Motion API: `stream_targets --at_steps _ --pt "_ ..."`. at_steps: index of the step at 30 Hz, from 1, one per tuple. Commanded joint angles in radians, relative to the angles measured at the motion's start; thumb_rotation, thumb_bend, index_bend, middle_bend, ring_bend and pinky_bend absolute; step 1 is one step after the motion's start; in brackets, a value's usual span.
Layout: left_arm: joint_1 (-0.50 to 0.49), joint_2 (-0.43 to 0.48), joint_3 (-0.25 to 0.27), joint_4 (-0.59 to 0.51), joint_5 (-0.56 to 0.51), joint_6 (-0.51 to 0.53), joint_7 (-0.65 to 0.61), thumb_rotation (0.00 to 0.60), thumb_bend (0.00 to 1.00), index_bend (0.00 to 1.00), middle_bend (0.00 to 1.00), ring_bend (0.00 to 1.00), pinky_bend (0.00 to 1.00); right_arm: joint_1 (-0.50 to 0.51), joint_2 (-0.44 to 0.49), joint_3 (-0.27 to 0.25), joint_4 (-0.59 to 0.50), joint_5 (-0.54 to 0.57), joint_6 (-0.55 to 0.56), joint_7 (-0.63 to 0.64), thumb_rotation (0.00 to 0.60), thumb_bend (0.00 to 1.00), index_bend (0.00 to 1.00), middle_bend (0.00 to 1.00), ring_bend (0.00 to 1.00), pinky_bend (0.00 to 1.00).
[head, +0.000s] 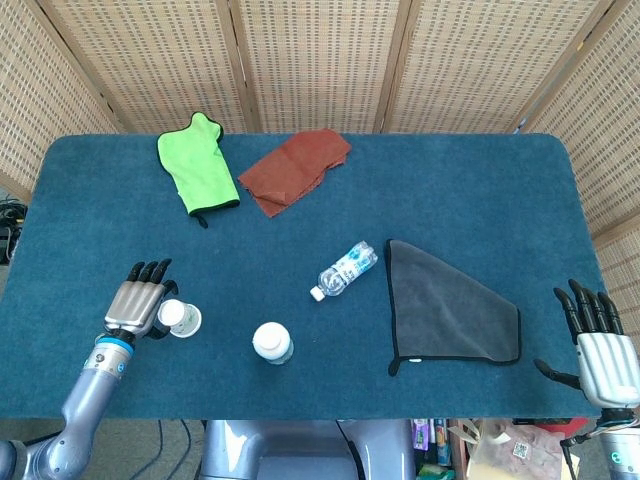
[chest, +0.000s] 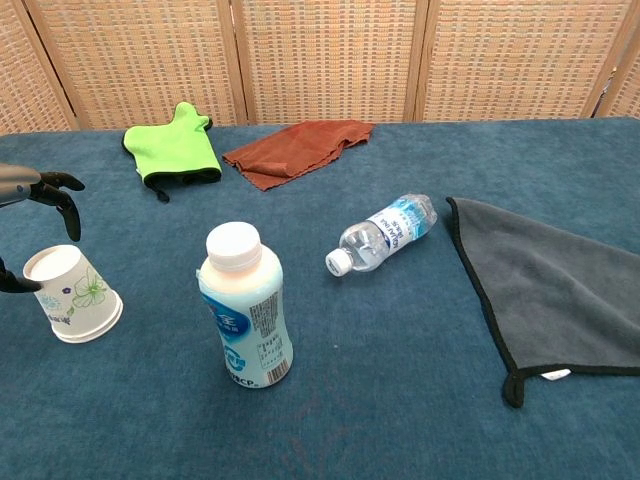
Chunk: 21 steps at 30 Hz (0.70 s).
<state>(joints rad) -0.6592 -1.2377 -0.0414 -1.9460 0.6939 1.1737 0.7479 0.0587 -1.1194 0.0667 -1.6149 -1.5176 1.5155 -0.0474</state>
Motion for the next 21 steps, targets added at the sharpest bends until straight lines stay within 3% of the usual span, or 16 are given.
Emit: stream_targets --at_steps 1,21 --pt "-0.001 -0.001 0.001 0.000 -0.001 0.001 -0.001 0.600 0.24 0.36 0.00 0.00 0.00 0.000 0.000 0.000 0.000 0.000 0.000 0.001 0.600 0.12 0.00 0.00 0.00 0.00" --pt "0.000 0.020 0.003 -0.020 0.039 0.023 -0.034 0.600 0.24 0.44 0.00 0.00 0.00 -0.001 0.001 0.001 0.001 0.001 0.002 0.004 0.600 0.12 0.00 0.00 0.00 0.00"
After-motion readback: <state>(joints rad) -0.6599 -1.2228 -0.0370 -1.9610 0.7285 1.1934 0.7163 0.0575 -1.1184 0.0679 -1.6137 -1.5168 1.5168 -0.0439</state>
